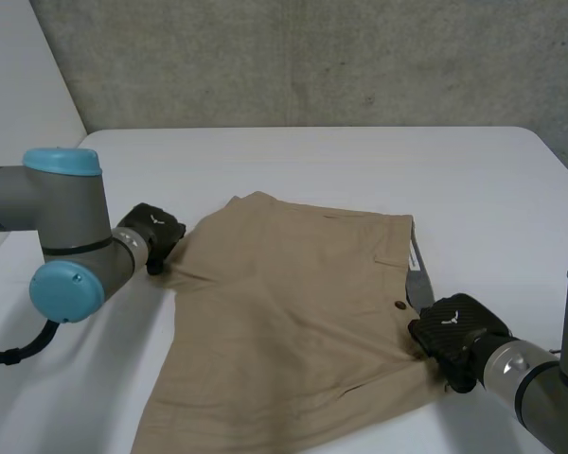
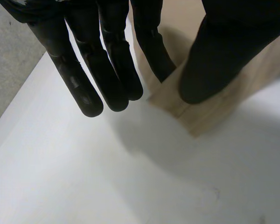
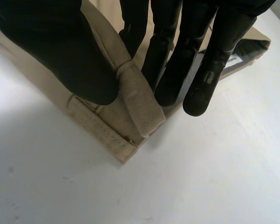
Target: Fold the shorts.
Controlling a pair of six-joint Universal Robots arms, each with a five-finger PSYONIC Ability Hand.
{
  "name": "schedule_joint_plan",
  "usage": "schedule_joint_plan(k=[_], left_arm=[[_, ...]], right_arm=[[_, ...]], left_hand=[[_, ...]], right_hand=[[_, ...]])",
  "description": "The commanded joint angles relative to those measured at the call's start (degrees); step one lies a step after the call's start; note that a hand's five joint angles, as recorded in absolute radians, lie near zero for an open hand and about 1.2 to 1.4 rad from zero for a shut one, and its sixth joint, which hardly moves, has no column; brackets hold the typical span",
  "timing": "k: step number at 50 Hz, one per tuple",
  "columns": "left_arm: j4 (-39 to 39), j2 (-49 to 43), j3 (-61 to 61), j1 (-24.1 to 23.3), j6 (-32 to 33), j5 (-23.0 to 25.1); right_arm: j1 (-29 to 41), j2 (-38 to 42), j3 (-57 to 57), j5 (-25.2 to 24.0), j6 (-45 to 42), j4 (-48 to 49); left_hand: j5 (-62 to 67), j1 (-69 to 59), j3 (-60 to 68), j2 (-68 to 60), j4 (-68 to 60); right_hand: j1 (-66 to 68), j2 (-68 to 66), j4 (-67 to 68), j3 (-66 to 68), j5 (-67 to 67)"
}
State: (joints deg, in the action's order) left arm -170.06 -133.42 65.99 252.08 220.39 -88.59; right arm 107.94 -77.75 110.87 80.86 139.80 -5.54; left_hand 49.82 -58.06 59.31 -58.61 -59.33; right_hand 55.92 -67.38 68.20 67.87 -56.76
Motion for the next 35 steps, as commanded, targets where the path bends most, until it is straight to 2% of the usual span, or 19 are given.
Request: schedule_joint_plan(k=[1,5,8,13,21,30,35], left_arm=[[-0.09,4.39,1.77,-0.89,-1.01,0.26],[-0.09,9.40,4.41,-2.12,-2.41,0.00],[-0.01,15.02,8.62,-2.91,-6.54,-0.09],[0.26,25.55,19.33,-3.88,-16.19,-0.18],[0.96,36.81,34.80,-5.98,-24.12,0.00],[5.96,38.94,41.06,-11.17,-30.62,-0.27],[7.90,38.06,41.24,-12.23,-33.53,-0.18]], right_arm=[[-0.72,-3.45,-0.65,-1.49,0.29,-3.78],[-0.20,-4.51,-2.40,-3.51,1.60,-3.08],[0.07,-4.51,-4.25,-3.52,4.59,-2.64],[-0.10,-2.68,-9.78,-4.13,16.17,-2.29],[1.65,3.65,-16.20,-3.26,24.45,1.05],[2.88,7.35,-18.50,-2.38,25.61,2.46],[3.59,7.27,-18.15,-2.03,25.52,2.73]], left_hand=[[-32.93,31.18,-32.43,31.73,32.45],[-41.52,39.76,-41.01,40.31,41.03],[-41.69,39.94,-41.19,40.49,41.21],[-40.86,39.10,-40.35,39.65,40.37],[-35.66,33.90,-35.15,34.45,35.17],[-35.30,33.55,-34.80,34.10,34.82],[-35.47,33.71,-34.96,34.26,34.98]], right_hand=[[24.08,-12.62,11.80,12.13,-13.24],[24.08,-12.62,11.80,12.13,-13.24],[24.08,-12.62,11.80,12.13,-13.24],[24.08,-12.62,11.80,12.13,-13.24],[24.08,-12.62,11.80,12.13,-13.24],[24.08,-12.62,11.80,12.13,-13.24],[24.08,-12.62,11.80,12.13,-13.24]])
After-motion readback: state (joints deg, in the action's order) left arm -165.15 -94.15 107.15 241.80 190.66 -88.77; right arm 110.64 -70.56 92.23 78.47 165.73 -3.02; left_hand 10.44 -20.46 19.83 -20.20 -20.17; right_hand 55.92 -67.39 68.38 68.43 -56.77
